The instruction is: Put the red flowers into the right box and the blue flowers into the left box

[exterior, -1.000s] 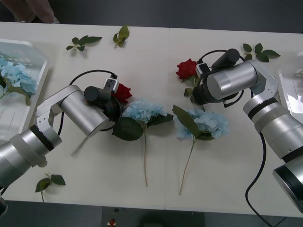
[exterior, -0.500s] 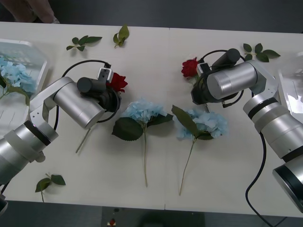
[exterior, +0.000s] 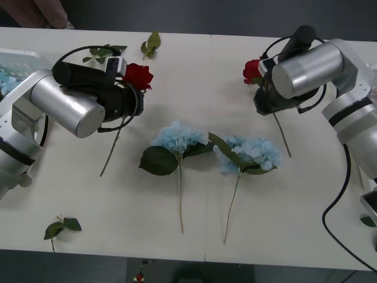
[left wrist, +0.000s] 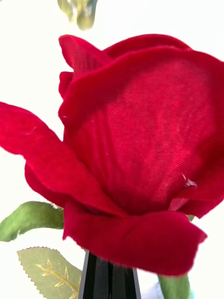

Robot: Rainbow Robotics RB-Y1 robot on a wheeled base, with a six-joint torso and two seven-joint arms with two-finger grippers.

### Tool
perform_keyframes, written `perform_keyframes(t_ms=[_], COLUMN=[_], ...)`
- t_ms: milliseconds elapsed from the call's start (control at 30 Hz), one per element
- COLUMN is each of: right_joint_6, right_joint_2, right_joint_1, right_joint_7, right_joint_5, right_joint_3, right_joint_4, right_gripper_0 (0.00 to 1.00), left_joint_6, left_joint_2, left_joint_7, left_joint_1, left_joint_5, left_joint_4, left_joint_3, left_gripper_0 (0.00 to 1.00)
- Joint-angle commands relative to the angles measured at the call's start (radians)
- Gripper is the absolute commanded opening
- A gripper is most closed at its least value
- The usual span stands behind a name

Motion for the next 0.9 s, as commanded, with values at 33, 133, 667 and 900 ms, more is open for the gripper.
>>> perform_keyframes(t_ms=[33,133,667,900], right_joint_6=[0.062,0.115,0.355,0.352], right_joint_2=[-0.109,-0.166,-0.316,-0.333], right_joint_1=[-0.029,-0.029,0.057,0.154], right_joint_7=[-0.007,0.008,0.373,0.562], right_joint_5=[-0.071,-0.134,-0.154,-0.128], right_joint_3=[-0.046,-0.096,-0.631,-0.823], right_joint_4=[-0.107,-0.146,-0.169,-0.169], right_gripper_0=[0.00,0.00,0.00,0.00], left_joint_6=[0.005,0.005,0.002,0.001], left_joint_2=[0.013,0.013,-0.039,-0.127], left_joint_7=[0.064,0.146,0.581,0.667], left_joint_1=[-0.029,-0.028,-0.032,-0.077], left_joint_5=[0.063,0.069,-0.106,-0.149], left_joint_4=[-0.066,-0.104,-0.285,-0.297], left_joint_3=[0.071,0.109,0.193,0.192], left_gripper_0=[0.00,0.00,0.00,0.00])
